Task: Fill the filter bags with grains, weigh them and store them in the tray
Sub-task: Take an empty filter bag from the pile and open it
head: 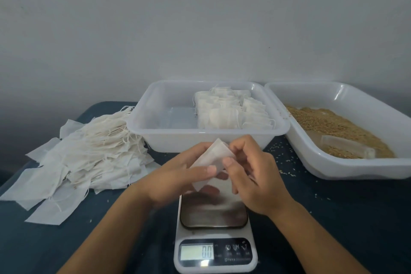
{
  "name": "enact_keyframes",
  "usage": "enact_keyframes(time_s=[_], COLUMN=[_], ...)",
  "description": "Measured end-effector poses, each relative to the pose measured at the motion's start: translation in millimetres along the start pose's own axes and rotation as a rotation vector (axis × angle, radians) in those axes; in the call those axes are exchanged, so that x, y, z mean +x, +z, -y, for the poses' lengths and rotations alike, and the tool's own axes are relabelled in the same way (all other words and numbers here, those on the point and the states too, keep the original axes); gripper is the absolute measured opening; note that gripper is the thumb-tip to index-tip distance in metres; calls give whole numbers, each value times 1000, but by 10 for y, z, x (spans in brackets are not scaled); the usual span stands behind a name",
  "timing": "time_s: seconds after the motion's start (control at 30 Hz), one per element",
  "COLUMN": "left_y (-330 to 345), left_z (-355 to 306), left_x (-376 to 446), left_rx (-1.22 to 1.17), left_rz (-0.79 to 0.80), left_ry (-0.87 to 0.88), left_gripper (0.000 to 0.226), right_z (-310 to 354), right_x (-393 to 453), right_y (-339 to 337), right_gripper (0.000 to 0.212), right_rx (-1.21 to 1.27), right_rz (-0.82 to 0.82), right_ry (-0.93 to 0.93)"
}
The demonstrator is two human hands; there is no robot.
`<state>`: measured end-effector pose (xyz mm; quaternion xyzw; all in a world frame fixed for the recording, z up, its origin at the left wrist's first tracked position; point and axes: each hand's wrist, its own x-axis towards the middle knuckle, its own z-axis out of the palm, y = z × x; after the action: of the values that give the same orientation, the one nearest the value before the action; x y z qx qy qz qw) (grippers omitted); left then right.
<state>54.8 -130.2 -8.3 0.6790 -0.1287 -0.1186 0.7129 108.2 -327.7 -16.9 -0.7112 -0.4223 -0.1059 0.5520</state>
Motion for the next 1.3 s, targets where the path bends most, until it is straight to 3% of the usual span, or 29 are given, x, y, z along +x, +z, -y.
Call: enact_keyframes(time_s=[0.13, 0.3, 0.47, 0.7, 0.9, 1.07, 1.3], left_y=[55, 181, 231, 289, 237, 255, 275], left_z=[-163, -135, -34, -100, -62, -133, -127], left_x=[182, 322, 227, 142, 122, 102, 85], left_rx=[0, 62, 188, 19, 124, 150, 136], left_rz=[128, 47, 117, 144, 159, 241, 187], left_ry=[-96, -56, 5, 28, -42, 32, 70], left_gripper=[33, 38, 27, 30, 28, 25, 18], right_z=[55, 35, 30, 212, 344, 472, 488], right_x=[7, 7, -21, -14, 14, 82, 138], right_y=[-111, -276, -329, -340, -474, -543, -505], right_gripper=[21, 27, 17, 30, 22, 15, 15], right_rx=[49, -52, -35, 45, -2, -11, -146], right_rz=[67, 166, 311, 338, 433, 530, 443], right_ry=[21, 141, 238, 144, 168, 173, 135])
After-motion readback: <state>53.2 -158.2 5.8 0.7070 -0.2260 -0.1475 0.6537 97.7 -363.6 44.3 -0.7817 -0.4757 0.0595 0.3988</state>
